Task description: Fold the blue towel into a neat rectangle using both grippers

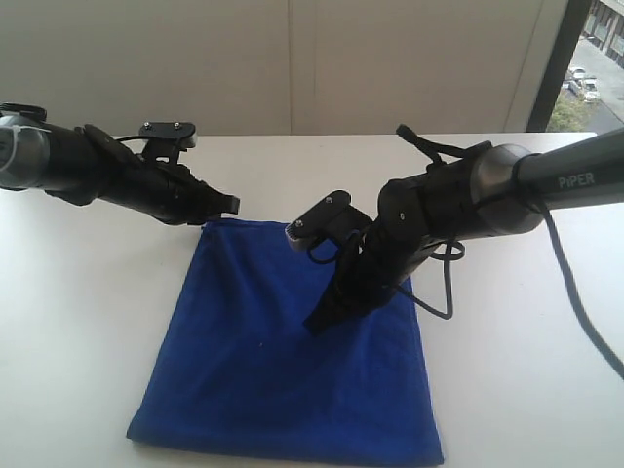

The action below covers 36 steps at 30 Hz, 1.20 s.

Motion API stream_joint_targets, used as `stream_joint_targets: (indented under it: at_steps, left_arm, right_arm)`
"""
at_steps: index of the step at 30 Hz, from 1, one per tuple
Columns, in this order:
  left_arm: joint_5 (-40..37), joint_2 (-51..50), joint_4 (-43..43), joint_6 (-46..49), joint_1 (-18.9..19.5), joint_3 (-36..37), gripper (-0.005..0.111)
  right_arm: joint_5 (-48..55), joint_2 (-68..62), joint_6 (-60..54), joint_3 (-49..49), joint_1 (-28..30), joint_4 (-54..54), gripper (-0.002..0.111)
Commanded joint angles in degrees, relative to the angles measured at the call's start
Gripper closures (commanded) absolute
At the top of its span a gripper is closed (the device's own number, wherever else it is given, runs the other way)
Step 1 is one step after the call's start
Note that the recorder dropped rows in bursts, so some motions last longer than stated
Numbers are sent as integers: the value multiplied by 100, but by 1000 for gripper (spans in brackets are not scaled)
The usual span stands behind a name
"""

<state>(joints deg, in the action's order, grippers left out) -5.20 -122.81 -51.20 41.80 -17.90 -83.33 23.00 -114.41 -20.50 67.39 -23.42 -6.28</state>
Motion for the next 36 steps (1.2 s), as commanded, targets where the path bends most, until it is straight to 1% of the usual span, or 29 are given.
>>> stream_joint_targets:
  at_steps: [1,4,6,9,12,16,19,23,27,28,30,34,36]
  left_arm:
    - [-69,-17,-70,56,5,-10,83]
    - [-108,-17,-70,56,5,-10,83]
    - [-165,-17,-70,56,5,-10,83]
    - [-205,-17,-70,56,5,-10,83]
    - [-212,-17,-70,56,5,-10,83]
    - [-304,-17,-70,56,5,-10,83]
    - [-407,-6,-70,56,5,-10,83]
    - [-339,7,-70,70,5,-10,83]
    - [-327,16,-70,263,5,-10,83]
    - [-323,16,-70,519,5,-10,83]
    - [-314,16,-70,725,5,-10,83]
    - [-299,16,-70,794,5,-10,83]
    - [-342,16,-70,794,5,-10,80]
  right_arm:
    - [-15,-51,146,339,379,97,108]
    - [509,-109,157,958,776,85,108]
    - [1133,-234,157,1624,1054,85,108]
    - [2010,-567,90,2699,1318,64,108]
    - [2945,-1106,-128,3626,1413,51,108]
    - [3456,-1804,-222,4456,1427,51,108]
    - [3679,-2081,-222,4718,1427,35,108]
    - [3699,-2231,-285,4737,1427,53,108]
    - [3674,-2403,-285,4737,1427,54,108]
    - [3674,-2500,-285,4737,1427,54,108]
    - [3686,-2580,-285,4737,1427,43,108]
    - [3674,-2595,-285,4737,1427,33,108]
    - [3685,-2595,-285,4737,1427,33,108]
